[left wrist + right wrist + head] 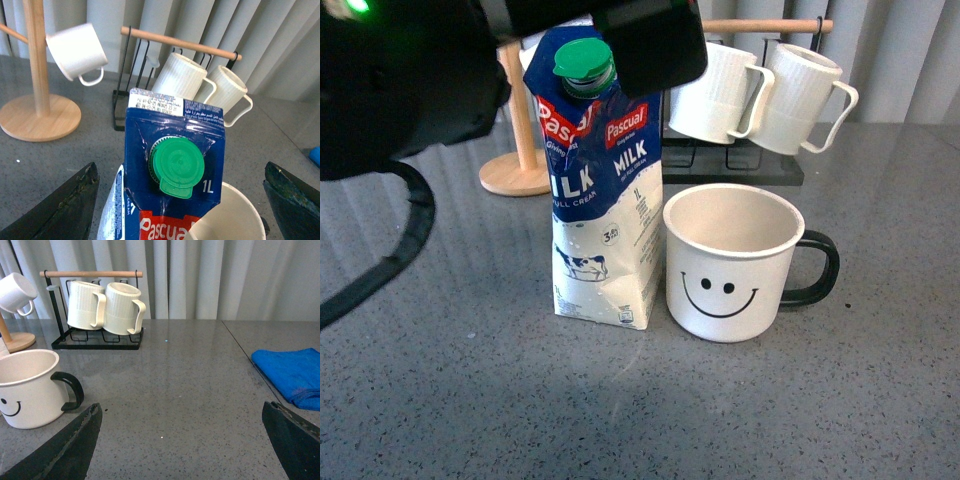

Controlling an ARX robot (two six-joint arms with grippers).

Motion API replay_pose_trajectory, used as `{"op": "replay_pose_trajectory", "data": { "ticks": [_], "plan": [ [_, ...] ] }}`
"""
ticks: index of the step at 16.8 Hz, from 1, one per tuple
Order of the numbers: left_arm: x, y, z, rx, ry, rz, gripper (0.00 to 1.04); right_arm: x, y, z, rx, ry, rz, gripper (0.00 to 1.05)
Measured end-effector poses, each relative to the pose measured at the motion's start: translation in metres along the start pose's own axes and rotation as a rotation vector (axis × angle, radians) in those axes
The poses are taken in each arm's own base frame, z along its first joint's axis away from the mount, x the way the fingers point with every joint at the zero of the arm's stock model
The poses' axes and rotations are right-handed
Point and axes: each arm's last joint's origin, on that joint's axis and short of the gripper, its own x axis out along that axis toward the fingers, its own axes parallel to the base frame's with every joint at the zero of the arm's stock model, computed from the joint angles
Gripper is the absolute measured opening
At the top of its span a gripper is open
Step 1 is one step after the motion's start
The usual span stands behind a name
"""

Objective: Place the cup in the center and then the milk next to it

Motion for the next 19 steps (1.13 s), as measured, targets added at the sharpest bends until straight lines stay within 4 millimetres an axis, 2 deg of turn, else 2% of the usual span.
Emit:
{"op": "replay_pose_trajectory", "data": {
  "ticks": [4, 8, 9, 10, 13, 15, 16, 19],
  "plan": [
    [-0.036, 0.018, 0.03, 0.053, -0.084, 0.001, 0.98, 0.0, 0.0, 0.0, 0.0, 0.0, 0.0, 0.98],
    [-0.082, 0.058, 0.069, 0.176, -0.205, 0.087, 0.98, 0.0, 0.0, 0.0, 0.0, 0.0, 0.0, 0.98],
    [-0.098, 0.071, 0.07, 0.214, -0.173, 0.208, 0.88, 0.0, 0.0, 0.0, 0.0, 0.0, 0.0, 0.98],
    [-0.117, 0.089, 0.051, 0.239, -0.17, 0.287, 0.68, 0.0, 0.0, 0.0, 0.0, 0.0, 0.0, 0.98],
    [-0.128, 0.106, 0.009, 0.25, -0.13, 0.279, 0.27, 0.0, 0.0, 0.0, 0.0, 0.0, 0.0, 0.98],
    [-0.136, 0.111, -0.001, 0.251, -0.151, 0.27, 0.03, 0.0, 0.0, 0.0, 0.0, 0.0, 0.0, 0.98],
    [-0.141, 0.12, -0.006, 0.252, -0.154, 0.278, 0.02, 0.0, 0.0, 0.0, 0.0, 0.0, 0.0, 0.98],
    [-0.145, 0.123, -0.017, 0.252, -0.149, 0.276, 0.01, 0.0, 0.0, 0.0, 0.0, 0.0, 0.0, 0.98]
  ]
}}
